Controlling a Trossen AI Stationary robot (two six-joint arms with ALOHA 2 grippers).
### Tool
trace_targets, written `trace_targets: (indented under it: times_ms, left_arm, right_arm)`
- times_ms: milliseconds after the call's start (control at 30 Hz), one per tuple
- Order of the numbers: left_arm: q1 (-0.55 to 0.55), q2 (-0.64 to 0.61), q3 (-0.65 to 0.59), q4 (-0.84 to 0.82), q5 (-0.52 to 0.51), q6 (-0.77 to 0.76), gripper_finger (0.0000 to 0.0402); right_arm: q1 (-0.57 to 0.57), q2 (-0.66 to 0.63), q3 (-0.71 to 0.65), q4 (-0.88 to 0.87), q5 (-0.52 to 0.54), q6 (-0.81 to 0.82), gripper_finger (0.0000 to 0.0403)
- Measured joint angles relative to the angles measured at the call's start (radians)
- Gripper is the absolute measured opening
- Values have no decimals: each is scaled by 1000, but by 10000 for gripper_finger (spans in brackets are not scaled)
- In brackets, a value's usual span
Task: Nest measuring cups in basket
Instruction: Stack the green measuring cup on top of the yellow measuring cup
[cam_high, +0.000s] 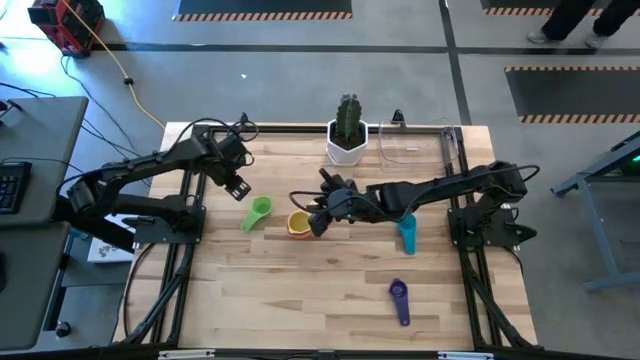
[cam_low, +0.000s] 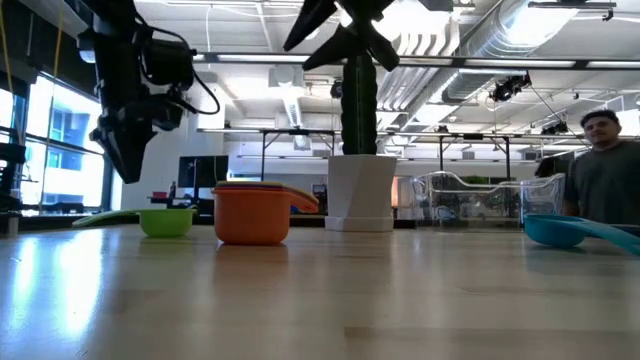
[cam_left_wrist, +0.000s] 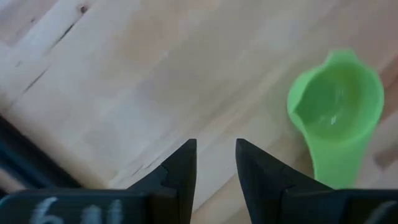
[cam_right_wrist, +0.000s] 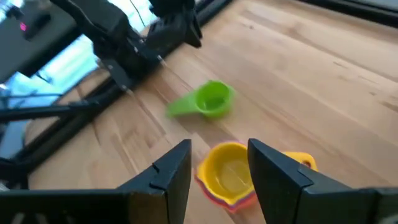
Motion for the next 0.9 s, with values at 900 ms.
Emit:
trace_targets:
  times_ms: [900]
  left_arm:
    - [-115, 274, -32, 256, 25, -110, 104]
  right_arm:
    - [-6, 0, 0, -25, -46, -3, 149]
